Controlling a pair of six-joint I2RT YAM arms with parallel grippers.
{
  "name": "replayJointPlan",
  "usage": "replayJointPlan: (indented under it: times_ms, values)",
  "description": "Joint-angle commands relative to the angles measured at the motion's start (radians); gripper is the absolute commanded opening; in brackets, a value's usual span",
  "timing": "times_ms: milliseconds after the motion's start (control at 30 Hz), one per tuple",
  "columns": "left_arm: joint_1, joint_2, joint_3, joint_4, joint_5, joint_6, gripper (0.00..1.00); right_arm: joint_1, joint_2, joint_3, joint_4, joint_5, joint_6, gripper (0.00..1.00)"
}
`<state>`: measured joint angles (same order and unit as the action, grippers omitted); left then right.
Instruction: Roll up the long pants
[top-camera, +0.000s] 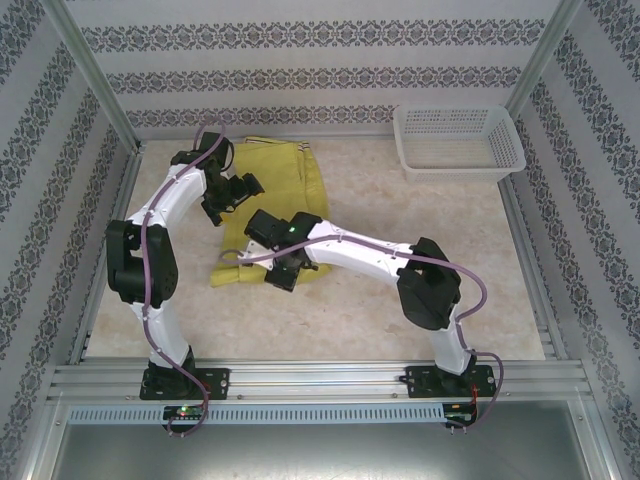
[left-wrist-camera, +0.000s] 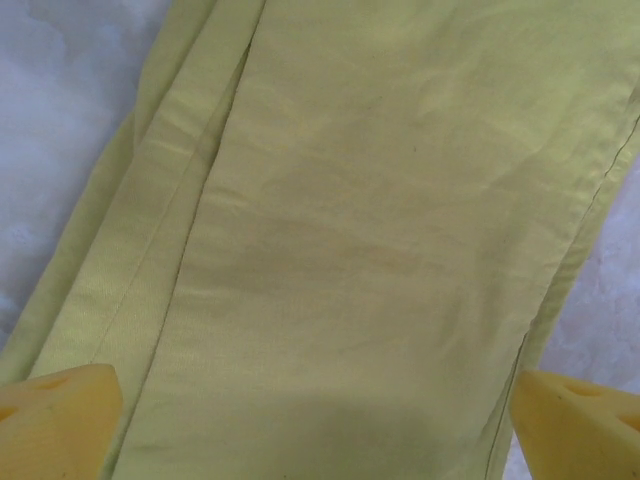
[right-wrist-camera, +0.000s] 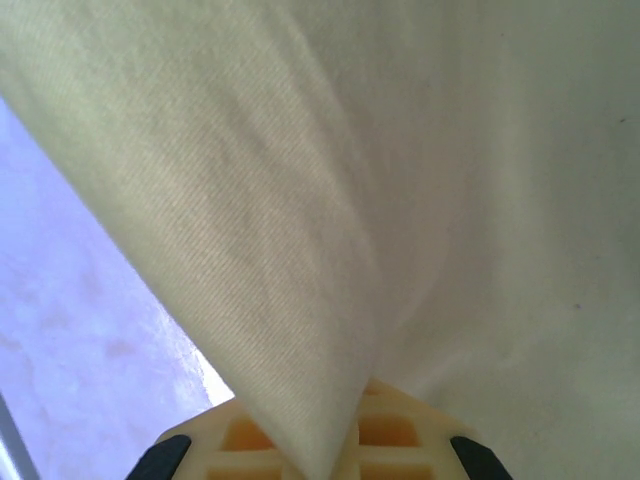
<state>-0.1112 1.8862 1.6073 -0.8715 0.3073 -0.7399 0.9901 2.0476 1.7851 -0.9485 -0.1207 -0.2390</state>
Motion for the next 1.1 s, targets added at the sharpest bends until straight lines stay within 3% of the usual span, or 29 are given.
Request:
replayJointPlan:
  times_ms: [0, 333, 867, 900, 1000, 1033, 1067]
  values:
    - [0.007, 0.011, 0.015, 0.006, 0.011, 0.014, 1.0, -0.026, 0.057, 0.086, -0.081, -0.105, -0.006, 0.0]
    - [0.005, 0.012, 0.008, 0.003, 0.012, 0.02, 1.0, -0.093, 0.176, 0.257, -0.143, -0.177, -0.017, 0.0]
    - [0.006, 0.016, -0.007, 0.014, 0.018, 0.006, 1.0, -0.199, 0.33, 0.542, -0.239, -0.184, -0.022, 0.0]
    - [0.005, 0.012, -0.009, 0.016, 0.015, 0.005, 0.91, -0.203, 0.35, 0.555, -0.24, -0.188, -0.02, 0.0]
    - [0.007, -0.002, -0.001, -0.008, -0.017, 0.004, 0.19, -0.211, 0.402, 0.582, -0.236, -0.199, -0.017, 0.0]
    - [0.006, -0.008, 0.003, -0.02, -0.033, 0.005, 0.03, -0.215, 0.414, 0.586, -0.232, -0.203, -0.015, 0.0]
    - [0.005, -0.016, 0.006, -0.034, -0.058, 0.004, 0.0, -0.221, 0.428, 0.591, -0.226, -0.21, -0.009, 0.0]
